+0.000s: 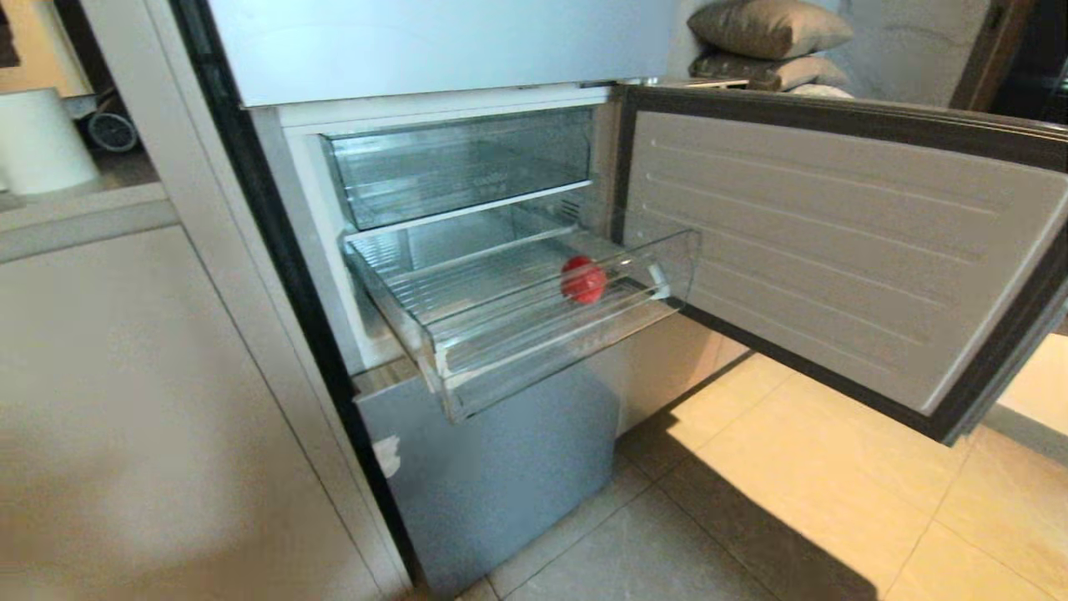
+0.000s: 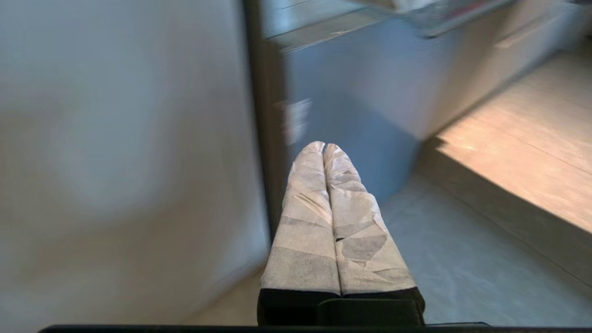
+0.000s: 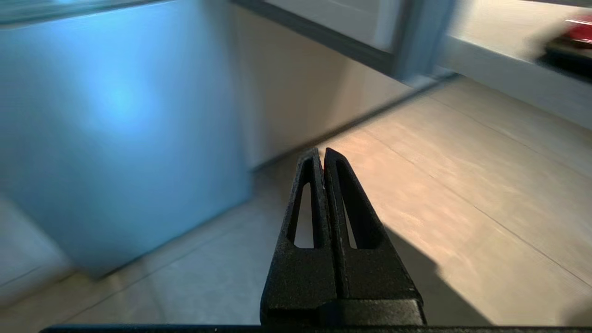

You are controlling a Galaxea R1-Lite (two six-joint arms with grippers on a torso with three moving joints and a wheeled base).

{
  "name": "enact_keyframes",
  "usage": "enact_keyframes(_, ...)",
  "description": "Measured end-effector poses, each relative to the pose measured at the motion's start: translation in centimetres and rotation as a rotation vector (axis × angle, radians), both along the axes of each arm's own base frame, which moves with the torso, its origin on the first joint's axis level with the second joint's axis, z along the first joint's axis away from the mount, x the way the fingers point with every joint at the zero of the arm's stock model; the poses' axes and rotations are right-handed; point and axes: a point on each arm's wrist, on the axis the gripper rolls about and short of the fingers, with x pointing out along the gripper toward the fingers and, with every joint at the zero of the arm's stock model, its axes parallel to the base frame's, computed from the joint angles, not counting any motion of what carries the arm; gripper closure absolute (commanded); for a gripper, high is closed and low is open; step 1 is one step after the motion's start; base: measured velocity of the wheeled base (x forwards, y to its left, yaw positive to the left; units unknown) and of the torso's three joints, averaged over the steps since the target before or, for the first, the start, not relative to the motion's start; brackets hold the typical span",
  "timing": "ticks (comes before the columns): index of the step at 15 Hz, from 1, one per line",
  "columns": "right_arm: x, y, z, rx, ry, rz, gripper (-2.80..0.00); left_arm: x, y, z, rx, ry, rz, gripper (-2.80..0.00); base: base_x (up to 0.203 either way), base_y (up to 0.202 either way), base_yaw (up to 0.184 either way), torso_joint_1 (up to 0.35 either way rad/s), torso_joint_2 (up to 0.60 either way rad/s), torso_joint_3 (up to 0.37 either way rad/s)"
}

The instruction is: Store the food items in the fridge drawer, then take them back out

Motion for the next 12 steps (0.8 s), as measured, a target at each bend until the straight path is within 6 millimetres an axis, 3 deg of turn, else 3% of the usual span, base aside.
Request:
enact_keyframes(5,0.00,0.00,-0.02,0.003,0.001,-0.001,0.00,0.00,0.00,0.00,0.000,0.000,0.001,0.00,0.000,-0.007,0.147,0.001,0.00,0.002)
enact_keyframes(12,0.00,0.00,-0.02,0.012,0.001,-0.001,0.00,0.00,0.00,0.01,0.000,0.000,0.001,0.00,0.000,0.000,0.000,0.000,0.00,0.000)
